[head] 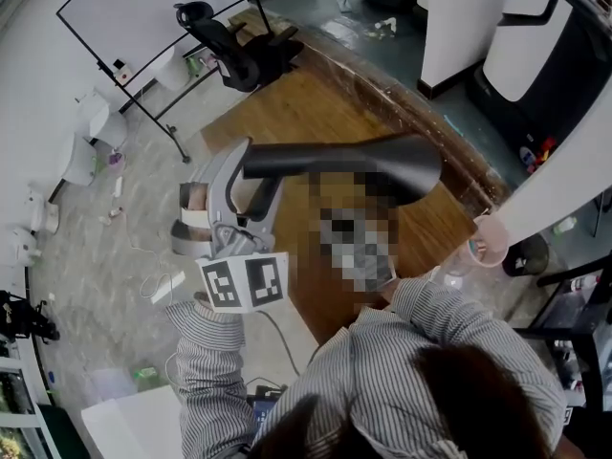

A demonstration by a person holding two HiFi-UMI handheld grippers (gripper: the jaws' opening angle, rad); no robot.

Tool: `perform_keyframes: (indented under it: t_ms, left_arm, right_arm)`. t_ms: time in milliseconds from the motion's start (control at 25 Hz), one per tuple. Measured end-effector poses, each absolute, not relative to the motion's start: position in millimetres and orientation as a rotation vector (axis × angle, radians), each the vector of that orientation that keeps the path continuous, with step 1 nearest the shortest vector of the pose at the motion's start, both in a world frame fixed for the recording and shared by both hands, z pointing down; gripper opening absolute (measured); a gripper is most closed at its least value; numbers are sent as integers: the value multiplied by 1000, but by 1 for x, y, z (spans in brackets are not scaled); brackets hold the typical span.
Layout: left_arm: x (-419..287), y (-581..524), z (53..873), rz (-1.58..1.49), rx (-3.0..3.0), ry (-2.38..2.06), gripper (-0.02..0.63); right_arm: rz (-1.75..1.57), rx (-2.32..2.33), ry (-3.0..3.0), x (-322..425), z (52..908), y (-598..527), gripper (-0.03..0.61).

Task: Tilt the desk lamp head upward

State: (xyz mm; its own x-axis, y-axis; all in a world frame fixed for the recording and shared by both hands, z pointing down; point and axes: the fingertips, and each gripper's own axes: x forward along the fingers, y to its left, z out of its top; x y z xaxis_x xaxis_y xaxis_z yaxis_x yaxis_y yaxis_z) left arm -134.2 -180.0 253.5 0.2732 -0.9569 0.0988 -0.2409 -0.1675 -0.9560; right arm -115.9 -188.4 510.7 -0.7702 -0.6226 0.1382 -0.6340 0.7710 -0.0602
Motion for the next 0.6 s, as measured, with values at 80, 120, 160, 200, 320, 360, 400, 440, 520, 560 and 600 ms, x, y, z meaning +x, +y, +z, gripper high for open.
perform_keyframes:
  t_ms: [80,120,160,200,320,360,400,440,520,560,600]
  left_arm:
    - [-134,-181,255,-956,-1627,1148,318]
    - [-134,-180,255,-950,-1631,1158,318]
    - [-134,-180,256,-945,-1635,1167,318]
    - [-134,-180,256,-939,-1640,1178,318]
    - [-136,-180,258,-908,-1662,1219,318]
    - [-137,-180,259,-893,-1671,1235,318]
    - [-138,-180,260,-878,-1679,1251,318]
    - [-138,-180,260,-863,-1686,1266,318]
    - [-138,-180,262,-838,-1701,1293,318]
    - [-138,-179,263,-827,-1709,1307,318]
    - [-139,-178,264,-814,-1719,1321,318]
  right_arm:
    - [154,1018,-2855,-114,510,-189,49]
    - [156,1018,-2854,-114,511,-189,49]
    - [159,1016,-2853,-114,511,-189,49]
    - [161,1014,-2852,-114,512,-189,49]
    - [163,1014,-2854,-114,510,-190,49]
    - [163,1014,-2857,-115,510,-190,49]
    - [162,1012,-2858,-115,510,-190,49]
    - [161,1006,-2856,-114,511,-190,49]
    - [157,998,-2854,-114,512,-189,49]
    - [157,997,-2854,-113,512,-188,49]
    - [158,999,-2855,-113,512,-188,49]
